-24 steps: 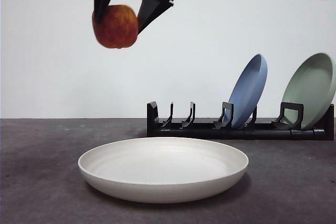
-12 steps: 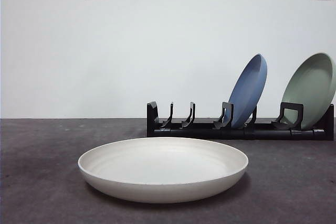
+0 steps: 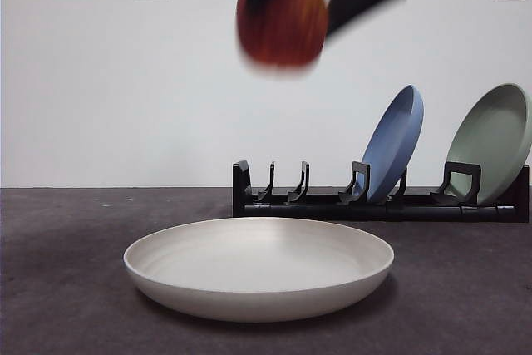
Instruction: Take the yellow plate from the plate rack,put the plate on the table,take the apple from the table,put the apple in the plate
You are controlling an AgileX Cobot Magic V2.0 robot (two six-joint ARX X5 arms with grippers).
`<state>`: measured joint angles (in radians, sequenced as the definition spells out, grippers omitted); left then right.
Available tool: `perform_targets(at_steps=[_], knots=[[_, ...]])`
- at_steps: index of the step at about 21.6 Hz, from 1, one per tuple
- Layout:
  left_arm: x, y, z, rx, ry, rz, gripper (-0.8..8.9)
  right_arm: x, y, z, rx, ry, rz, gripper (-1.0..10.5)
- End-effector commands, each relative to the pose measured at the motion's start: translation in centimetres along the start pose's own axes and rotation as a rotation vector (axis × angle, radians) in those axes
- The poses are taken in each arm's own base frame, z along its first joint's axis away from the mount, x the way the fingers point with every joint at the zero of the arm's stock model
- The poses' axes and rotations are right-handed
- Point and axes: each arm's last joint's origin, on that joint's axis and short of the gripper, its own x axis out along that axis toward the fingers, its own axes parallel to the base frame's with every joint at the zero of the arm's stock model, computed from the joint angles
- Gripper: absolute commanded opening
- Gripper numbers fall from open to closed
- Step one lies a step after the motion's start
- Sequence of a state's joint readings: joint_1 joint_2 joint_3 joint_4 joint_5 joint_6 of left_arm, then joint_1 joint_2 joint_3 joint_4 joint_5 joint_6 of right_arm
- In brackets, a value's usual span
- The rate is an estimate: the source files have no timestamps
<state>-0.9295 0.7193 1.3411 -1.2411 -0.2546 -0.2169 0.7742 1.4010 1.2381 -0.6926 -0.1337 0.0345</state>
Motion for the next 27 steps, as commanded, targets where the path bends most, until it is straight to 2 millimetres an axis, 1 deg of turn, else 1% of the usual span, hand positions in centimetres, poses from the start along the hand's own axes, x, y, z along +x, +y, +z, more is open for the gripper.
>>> perform_targets(at_steps=[1,3,5,11,13,18,23,25,27], knots=[[0.0,0.0,0.0,0.01,-0.002,0.0,-0.07,3.1,-0.2,-1.9,0.062,-0.021,0.047,-0.1],[0.0,0.0,-0.1,0.011,0.002,0.0,-0.07,5.4,-0.6,-3.4,0.083,-0.021,0.053,-0.1],[0.0,0.0,-0.1,0.011,0.002,0.0,-0.07,6.8,-0.8,-4.3,0.083,-0.019,0.053,-0.1],[0.0,-0.1,-0.1,0.012,0.007,-0.025,-0.07,10.3,-1.3,-5.7,0.098,0.051,0.04,-0.1],[0.0,-0.1,-0.1,0.013,0.012,-0.024,-0.07,11.2,-1.5,-6.1,0.102,0.077,0.038,-0.1],[0.0,0.0,-0.3,0.025,0.028,-0.021,-0.07,12.3,-1.6,-6.7,0.109,0.12,0.035,-0.1],[0.0,0.0,-0.3,0.026,0.035,-0.019,-0.07,12.7,-1.7,-7.0,0.113,0.142,0.033,-0.1],[0.0,0.0,-0.3,0.026,0.035,-0.019,-0.07,12.7,-1.7,-7.0,0.116,0.143,0.033,0.4],[0.0,0.0,-0.3,0.026,0.035,-0.019,-0.07,12.7,-1.7,-7.0,0.12,0.143,0.033,1.8]])
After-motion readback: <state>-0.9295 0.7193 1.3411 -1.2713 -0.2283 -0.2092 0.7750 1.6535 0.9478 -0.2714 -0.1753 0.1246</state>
